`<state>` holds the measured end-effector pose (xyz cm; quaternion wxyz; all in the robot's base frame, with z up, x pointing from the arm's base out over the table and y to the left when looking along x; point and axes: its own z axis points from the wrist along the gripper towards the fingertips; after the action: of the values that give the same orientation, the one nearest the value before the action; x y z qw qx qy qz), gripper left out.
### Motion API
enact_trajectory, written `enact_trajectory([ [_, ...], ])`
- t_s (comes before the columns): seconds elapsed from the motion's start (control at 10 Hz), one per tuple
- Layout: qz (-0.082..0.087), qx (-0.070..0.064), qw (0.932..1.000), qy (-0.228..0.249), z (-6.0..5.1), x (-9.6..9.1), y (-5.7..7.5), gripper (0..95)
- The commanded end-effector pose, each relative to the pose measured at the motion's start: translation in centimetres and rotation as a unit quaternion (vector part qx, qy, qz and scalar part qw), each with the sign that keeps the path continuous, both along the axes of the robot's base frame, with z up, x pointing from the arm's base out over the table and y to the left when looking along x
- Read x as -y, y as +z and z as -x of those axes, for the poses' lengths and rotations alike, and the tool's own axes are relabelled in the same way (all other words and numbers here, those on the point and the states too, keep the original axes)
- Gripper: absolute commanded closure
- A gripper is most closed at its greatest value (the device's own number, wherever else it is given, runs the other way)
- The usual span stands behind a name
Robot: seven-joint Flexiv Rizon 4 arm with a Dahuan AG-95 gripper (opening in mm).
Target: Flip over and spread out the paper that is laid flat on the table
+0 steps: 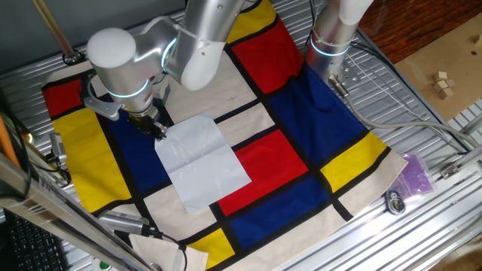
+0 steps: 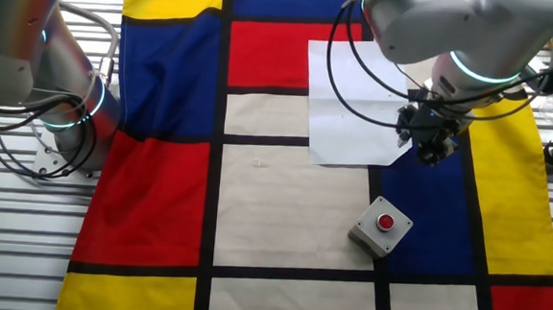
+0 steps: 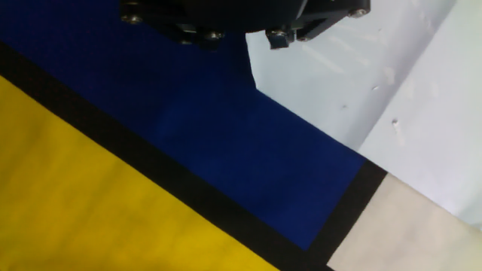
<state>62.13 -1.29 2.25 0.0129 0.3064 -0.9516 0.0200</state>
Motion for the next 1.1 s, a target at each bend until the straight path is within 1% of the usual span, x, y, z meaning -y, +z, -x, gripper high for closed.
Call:
enact_trajectory([
  [0.1,-0.002,0.001,1.0000,-0.001,0.0,0.1,-0.3,76.0],
  [0.2,-0.001,0.003,1.0000,-0.004,-0.1,0.1,-0.5,76.0],
  [0.3,-0.001,0.002,0.9999,-0.011,-0.1,0.1,-0.5,95.0],
  [0.6,0.004,-0.004,0.9999,-0.015,0.0,0.0,0.1,95.0],
  [0.8,0.006,-0.014,0.9998,-0.013,0.2,0.0,1.5,95.0],
  [0.9,0.017,-0.027,0.9994,-0.012,0.6,-0.1,3.1,95.0],
  [1.0,0.021,-0.029,0.9993,-0.008,0.7,-0.2,3.6,95.0],
  [1.1,0.021,-0.034,0.9992,-0.008,1.0,0.2,4.9,95.0],
])
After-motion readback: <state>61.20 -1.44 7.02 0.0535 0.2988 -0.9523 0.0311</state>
